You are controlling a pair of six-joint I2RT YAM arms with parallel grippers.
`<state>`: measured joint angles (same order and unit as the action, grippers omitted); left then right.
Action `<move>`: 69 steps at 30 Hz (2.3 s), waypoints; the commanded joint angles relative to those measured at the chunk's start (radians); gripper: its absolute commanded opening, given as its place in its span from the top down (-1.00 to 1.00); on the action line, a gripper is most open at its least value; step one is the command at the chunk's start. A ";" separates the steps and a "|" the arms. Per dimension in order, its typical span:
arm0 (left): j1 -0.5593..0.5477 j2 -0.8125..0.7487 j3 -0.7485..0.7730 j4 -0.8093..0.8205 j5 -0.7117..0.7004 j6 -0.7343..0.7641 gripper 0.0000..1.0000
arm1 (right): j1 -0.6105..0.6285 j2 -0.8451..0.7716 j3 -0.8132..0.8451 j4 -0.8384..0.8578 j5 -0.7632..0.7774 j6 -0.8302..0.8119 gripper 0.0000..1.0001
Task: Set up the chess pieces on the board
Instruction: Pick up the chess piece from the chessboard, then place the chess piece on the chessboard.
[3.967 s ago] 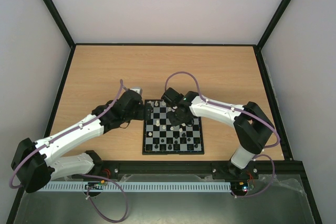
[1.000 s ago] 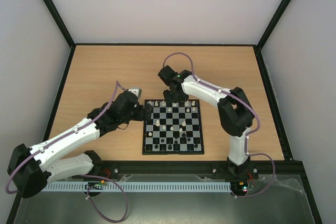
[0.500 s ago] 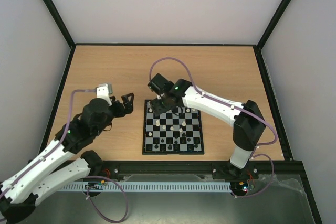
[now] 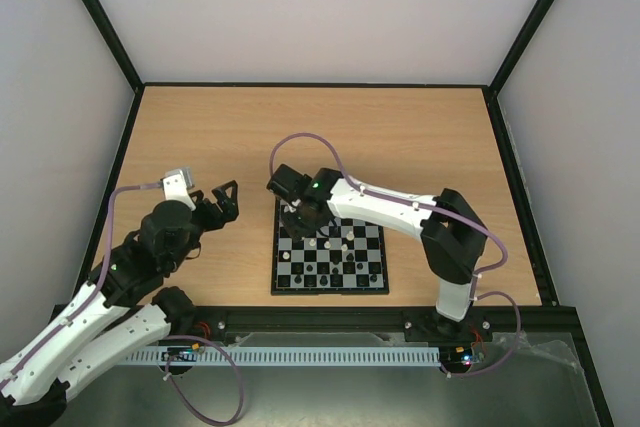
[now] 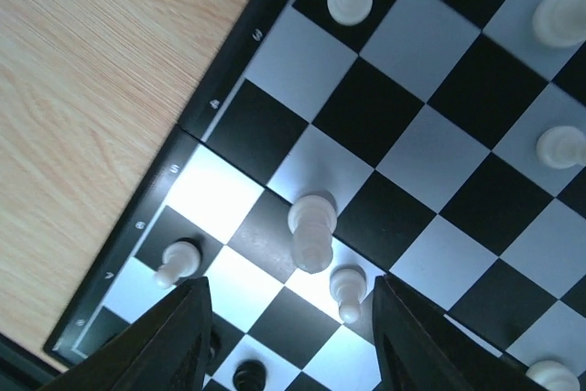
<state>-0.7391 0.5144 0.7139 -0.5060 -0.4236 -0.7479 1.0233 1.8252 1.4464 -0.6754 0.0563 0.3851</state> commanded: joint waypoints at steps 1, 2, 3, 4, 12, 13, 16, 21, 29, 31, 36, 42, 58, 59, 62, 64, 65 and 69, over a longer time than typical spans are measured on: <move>0.006 0.006 -0.009 -0.009 -0.027 -0.004 -0.98 | 0.004 0.038 -0.029 -0.036 -0.014 0.001 0.02; 0.006 0.008 -0.009 -0.008 -0.027 -0.003 -0.98 | 0.003 0.043 -0.033 -0.032 -0.016 0.001 0.03; 0.006 0.009 -0.012 -0.007 -0.027 -0.002 -0.98 | 0.003 0.048 -0.034 -0.028 -0.017 0.002 0.03; 0.006 0.009 -0.014 -0.005 -0.025 -0.001 -0.98 | 0.003 0.054 -0.035 -0.025 -0.020 0.002 0.04; 0.006 0.019 -0.014 -0.003 -0.032 0.010 -0.98 | 0.004 0.093 -0.021 -0.007 -0.023 -0.010 0.16; 0.006 0.021 -0.015 -0.002 -0.035 0.010 -0.98 | 0.002 0.099 -0.018 -0.008 -0.019 -0.013 0.18; 0.006 0.024 -0.018 0.001 -0.036 0.010 -0.98 | 0.002 0.115 -0.005 -0.010 -0.016 -0.018 0.31; 0.006 0.028 -0.022 0.004 -0.041 0.013 -0.98 | -0.002 0.128 0.015 -0.015 -0.007 -0.026 0.42; 0.006 0.030 -0.028 0.012 -0.045 0.018 -0.98 | -0.011 0.128 0.024 -0.018 0.003 -0.027 0.53; 0.006 0.034 -0.030 0.015 -0.042 0.020 -0.98 | -0.012 0.124 0.026 -0.017 0.005 -0.026 0.57; 0.006 0.043 -0.030 0.020 -0.040 0.022 -0.98 | -0.013 0.120 0.034 -0.024 0.012 -0.025 0.66; 0.006 0.046 -0.038 0.030 -0.037 0.022 -0.98 | -0.015 0.105 0.042 -0.036 0.034 -0.025 0.88; 0.006 0.145 -0.028 0.083 0.025 0.052 -0.98 | -0.188 0.062 0.130 -0.131 0.167 -0.036 0.89; 0.006 0.146 -0.028 0.089 0.029 0.055 -0.98 | -0.200 0.065 0.132 -0.130 0.176 -0.034 0.88; 0.006 0.154 -0.026 0.093 0.037 0.062 -0.98 | -0.228 0.087 0.168 -0.134 0.177 -0.038 0.88; 0.006 0.161 -0.022 0.092 0.037 0.068 -0.98 | -0.233 0.100 0.180 -0.134 0.172 -0.038 0.88; 0.006 0.164 -0.021 0.092 0.037 0.072 -0.98 | -0.233 0.105 0.184 -0.131 0.170 -0.037 0.88; 0.007 0.177 -0.012 0.090 0.043 0.080 -0.98 | -0.232 0.140 0.215 -0.136 0.160 -0.036 0.88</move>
<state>-0.7387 0.6781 0.6846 -0.4328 -0.3885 -0.6903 0.7891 1.9232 1.6196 -0.7506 0.2142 0.3580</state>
